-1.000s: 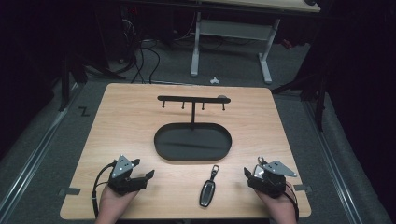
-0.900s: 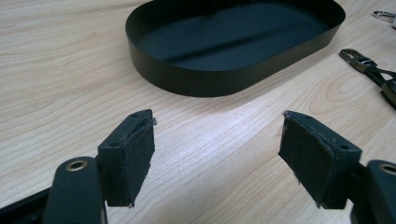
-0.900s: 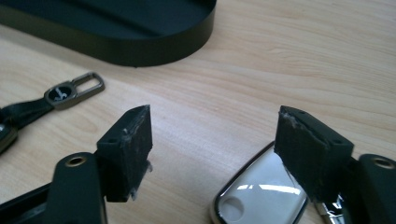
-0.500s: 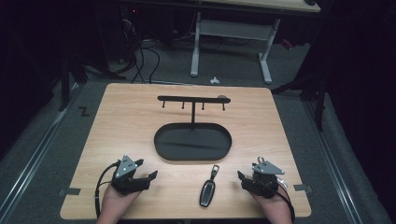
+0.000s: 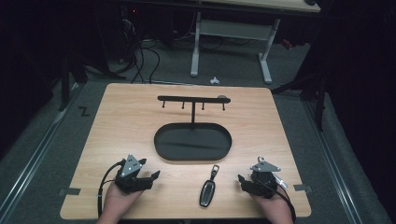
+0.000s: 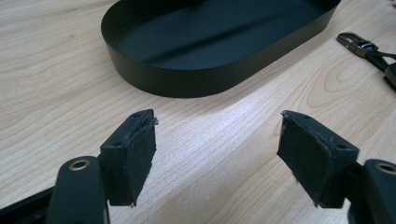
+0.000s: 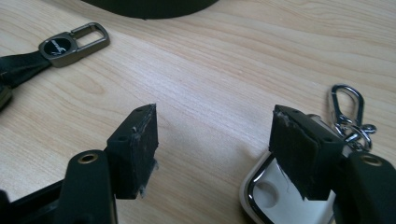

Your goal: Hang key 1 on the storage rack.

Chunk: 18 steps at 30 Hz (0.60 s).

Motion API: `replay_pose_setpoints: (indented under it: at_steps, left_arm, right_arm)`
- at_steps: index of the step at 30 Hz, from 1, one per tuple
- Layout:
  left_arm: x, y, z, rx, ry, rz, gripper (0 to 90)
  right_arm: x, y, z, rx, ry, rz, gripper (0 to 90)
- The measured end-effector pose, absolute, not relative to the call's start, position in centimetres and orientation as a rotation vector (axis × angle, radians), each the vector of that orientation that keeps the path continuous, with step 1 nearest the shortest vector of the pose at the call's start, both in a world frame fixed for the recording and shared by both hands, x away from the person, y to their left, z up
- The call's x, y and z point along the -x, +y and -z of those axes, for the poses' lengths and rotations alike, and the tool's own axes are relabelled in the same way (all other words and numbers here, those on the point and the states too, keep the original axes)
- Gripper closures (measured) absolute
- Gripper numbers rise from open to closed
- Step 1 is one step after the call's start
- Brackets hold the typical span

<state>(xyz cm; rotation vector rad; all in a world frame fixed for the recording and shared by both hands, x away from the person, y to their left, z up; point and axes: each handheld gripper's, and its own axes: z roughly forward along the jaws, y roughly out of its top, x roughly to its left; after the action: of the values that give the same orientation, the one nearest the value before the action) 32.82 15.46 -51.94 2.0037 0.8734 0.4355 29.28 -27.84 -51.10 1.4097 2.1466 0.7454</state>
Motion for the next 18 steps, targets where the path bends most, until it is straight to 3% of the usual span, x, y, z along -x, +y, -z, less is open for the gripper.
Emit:
replay_pose_setpoints:
  at_steps: [18]
  left_arm:
    - [-33.0,15.2,52.1,-2.011,0.840,-0.445,27.8]
  right_arm:
    - [-30.5,-28.5,47.9,-1.521,2.212,-0.556,33.0]
